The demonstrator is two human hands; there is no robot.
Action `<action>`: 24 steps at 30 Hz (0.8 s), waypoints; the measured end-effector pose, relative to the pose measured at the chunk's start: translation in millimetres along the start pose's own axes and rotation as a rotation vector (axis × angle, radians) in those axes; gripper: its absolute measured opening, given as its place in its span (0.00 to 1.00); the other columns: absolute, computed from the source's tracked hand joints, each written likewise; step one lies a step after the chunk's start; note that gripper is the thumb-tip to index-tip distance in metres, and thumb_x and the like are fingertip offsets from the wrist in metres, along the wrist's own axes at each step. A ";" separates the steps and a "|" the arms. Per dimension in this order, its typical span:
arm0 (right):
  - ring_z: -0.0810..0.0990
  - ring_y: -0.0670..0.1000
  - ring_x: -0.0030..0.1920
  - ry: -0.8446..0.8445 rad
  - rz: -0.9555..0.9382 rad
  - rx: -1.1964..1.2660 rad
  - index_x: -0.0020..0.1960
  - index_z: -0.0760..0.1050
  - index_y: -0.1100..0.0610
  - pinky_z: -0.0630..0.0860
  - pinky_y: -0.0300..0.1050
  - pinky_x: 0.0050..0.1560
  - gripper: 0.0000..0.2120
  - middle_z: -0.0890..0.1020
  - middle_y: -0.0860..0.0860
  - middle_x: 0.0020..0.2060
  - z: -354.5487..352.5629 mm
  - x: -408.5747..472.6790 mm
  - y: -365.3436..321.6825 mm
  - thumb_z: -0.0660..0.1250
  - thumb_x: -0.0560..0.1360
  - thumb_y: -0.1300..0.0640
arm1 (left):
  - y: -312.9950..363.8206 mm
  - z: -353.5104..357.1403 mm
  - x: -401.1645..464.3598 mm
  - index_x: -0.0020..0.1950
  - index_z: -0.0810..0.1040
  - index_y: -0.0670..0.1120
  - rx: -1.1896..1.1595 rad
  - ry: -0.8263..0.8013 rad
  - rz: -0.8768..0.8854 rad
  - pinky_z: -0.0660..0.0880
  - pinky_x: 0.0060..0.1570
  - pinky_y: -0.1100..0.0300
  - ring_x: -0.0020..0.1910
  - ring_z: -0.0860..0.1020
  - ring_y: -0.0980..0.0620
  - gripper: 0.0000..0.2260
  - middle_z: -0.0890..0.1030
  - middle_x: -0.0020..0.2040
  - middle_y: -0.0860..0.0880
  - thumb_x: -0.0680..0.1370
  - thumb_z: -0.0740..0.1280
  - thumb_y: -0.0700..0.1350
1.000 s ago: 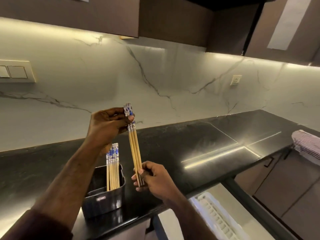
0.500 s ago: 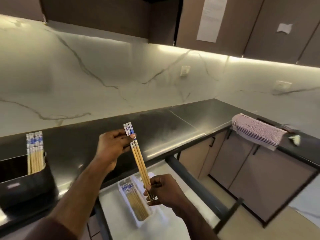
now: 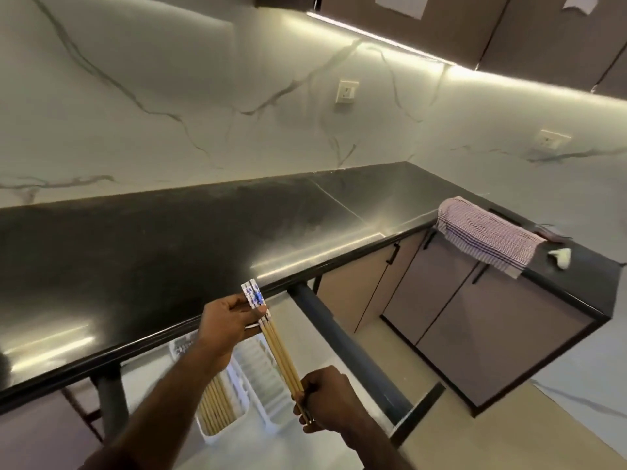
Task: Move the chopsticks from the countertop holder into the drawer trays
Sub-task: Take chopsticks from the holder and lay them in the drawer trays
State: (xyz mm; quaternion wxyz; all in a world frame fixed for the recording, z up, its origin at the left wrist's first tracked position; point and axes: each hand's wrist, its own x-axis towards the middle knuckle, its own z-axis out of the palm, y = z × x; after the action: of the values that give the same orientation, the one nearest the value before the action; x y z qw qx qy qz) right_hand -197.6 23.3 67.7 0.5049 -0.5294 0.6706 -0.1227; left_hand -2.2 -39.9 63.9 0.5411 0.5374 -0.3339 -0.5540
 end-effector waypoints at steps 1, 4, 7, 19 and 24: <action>0.79 0.50 0.30 -0.007 0.021 -0.037 0.45 0.81 0.63 0.84 0.47 0.39 0.08 0.82 0.55 0.34 -2.9 11.5 3.6 0.63 0.75 0.66 | -11.9 1.3 8.6 0.50 0.81 0.40 -0.002 0.011 -0.026 0.82 0.42 0.53 0.43 0.86 0.45 0.07 0.86 0.43 0.42 0.73 0.71 0.35; 0.79 0.49 0.28 -0.033 0.091 -0.115 0.43 0.81 0.62 0.84 0.47 0.38 0.07 0.82 0.53 0.33 -7.0 43.4 13.7 0.64 0.75 0.65 | -43.4 2.3 28.5 0.49 0.81 0.38 0.015 0.007 -0.098 0.82 0.42 0.54 0.44 0.85 0.44 0.05 0.86 0.43 0.41 0.74 0.71 0.35; 0.81 0.50 0.31 -0.058 0.154 -0.179 0.49 0.81 0.63 0.84 0.47 0.38 0.08 0.85 0.55 0.38 -4.2 72.2 23.1 0.66 0.76 0.61 | -69.9 1.3 45.4 0.50 0.81 0.39 0.104 -0.040 -0.181 0.82 0.42 0.56 0.44 0.86 0.46 0.05 0.86 0.43 0.43 0.75 0.70 0.37; 0.86 0.52 0.39 -0.136 0.190 -0.422 0.50 0.77 0.59 0.84 0.48 0.42 0.09 0.85 0.54 0.44 38.2 161.8 47.6 0.67 0.71 0.58 | -145.6 -14.5 81.2 0.52 0.80 0.49 0.764 0.113 -0.073 0.81 0.50 0.55 0.45 0.83 0.55 0.06 0.84 0.47 0.51 0.76 0.70 0.47; 0.83 0.56 0.52 -0.123 0.164 -0.458 0.54 0.75 0.58 0.81 0.50 0.53 0.13 0.83 0.54 0.52 62.4 190.6 54.9 0.68 0.70 0.57 | -175.6 -16.2 88.4 0.65 0.73 0.49 1.248 0.094 -0.008 0.65 0.70 0.47 0.68 0.71 0.47 0.18 0.80 0.62 0.50 0.78 0.64 0.55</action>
State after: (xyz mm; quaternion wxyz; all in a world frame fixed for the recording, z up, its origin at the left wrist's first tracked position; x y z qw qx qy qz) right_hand -166.0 -90.1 -103.7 0.4199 -0.5802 0.6897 0.1064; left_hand -14.5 -87.6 -127.1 0.1372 0.7771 -0.5685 -0.2325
